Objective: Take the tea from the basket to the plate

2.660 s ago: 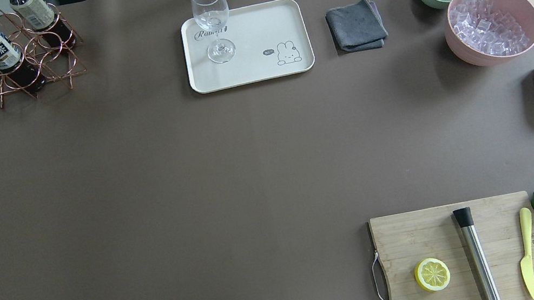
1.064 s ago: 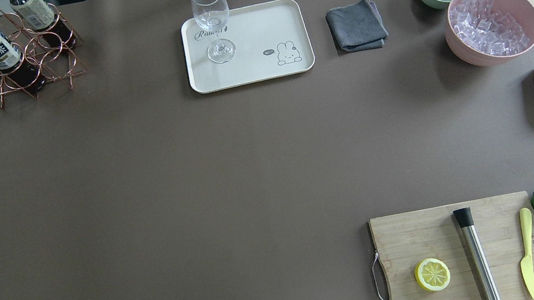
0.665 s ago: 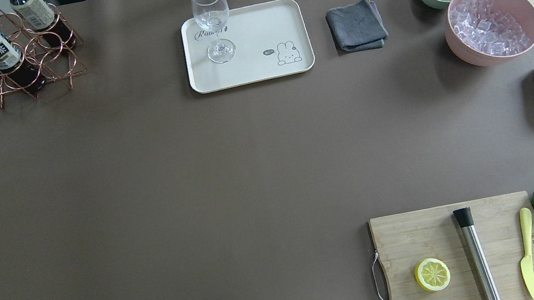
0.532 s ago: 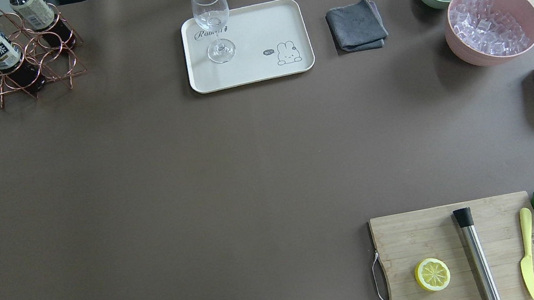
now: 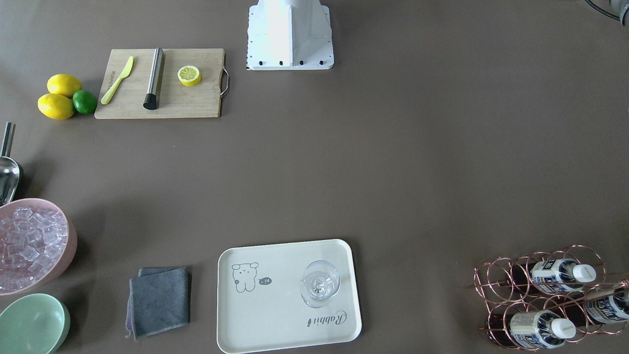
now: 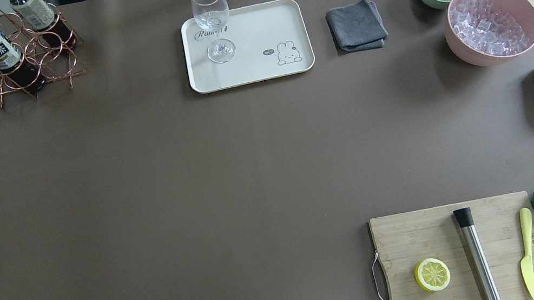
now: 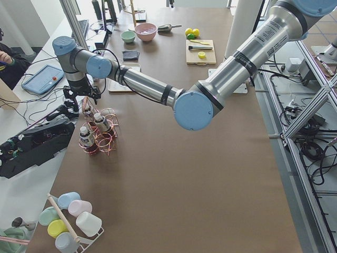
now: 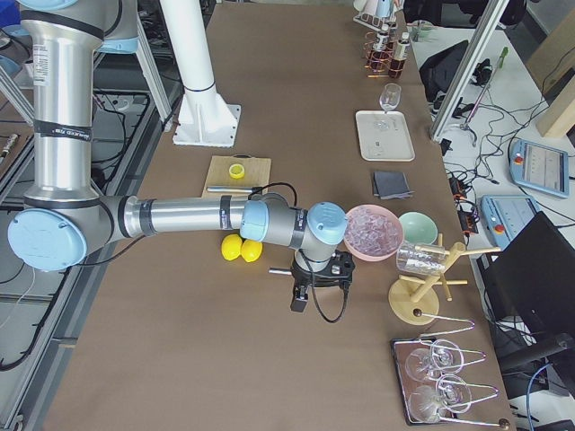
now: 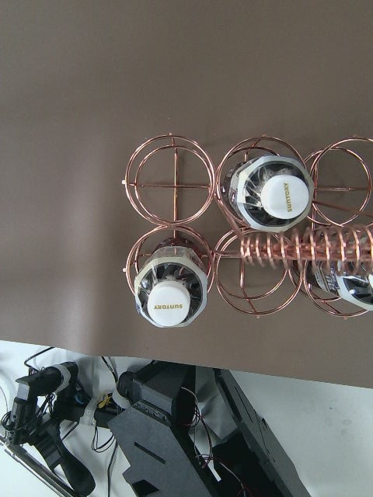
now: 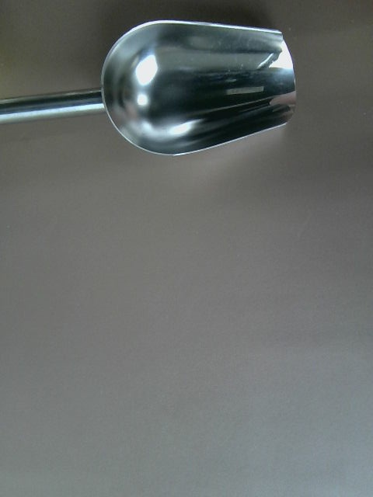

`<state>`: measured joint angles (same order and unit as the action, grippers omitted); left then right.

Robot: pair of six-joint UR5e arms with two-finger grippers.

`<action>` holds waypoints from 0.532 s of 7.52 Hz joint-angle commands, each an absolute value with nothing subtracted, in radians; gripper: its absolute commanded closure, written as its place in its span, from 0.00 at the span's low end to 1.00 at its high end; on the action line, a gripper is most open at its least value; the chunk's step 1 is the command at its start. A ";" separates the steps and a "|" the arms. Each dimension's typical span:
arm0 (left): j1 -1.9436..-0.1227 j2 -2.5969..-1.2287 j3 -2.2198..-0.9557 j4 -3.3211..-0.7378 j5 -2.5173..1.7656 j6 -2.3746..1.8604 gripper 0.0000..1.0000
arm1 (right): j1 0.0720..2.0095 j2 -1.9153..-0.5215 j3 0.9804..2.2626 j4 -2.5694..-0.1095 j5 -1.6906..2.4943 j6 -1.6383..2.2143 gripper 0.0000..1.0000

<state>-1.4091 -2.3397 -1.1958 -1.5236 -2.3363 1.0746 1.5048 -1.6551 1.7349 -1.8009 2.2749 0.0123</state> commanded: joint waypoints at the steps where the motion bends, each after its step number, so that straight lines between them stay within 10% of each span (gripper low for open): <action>1: -1.372 -2.339 -1.193 -1.537 -2.336 1.032 0.05 | 1.505 -1.654 1.735 -1.799 2.276 0.012 0.01; 2: -1.370 -2.339 -1.186 -1.537 -2.336 1.032 0.35 | 1.505 -1.654 1.735 -1.801 2.276 0.012 0.01; 3: -1.370 -2.342 -1.186 -1.536 -2.336 1.028 0.99 | 1.505 -1.654 1.735 -1.799 2.276 0.011 0.01; 4: -1.371 -2.345 -1.187 -1.539 -2.338 1.035 1.00 | 1.505 -1.654 1.735 -1.801 2.276 0.012 0.01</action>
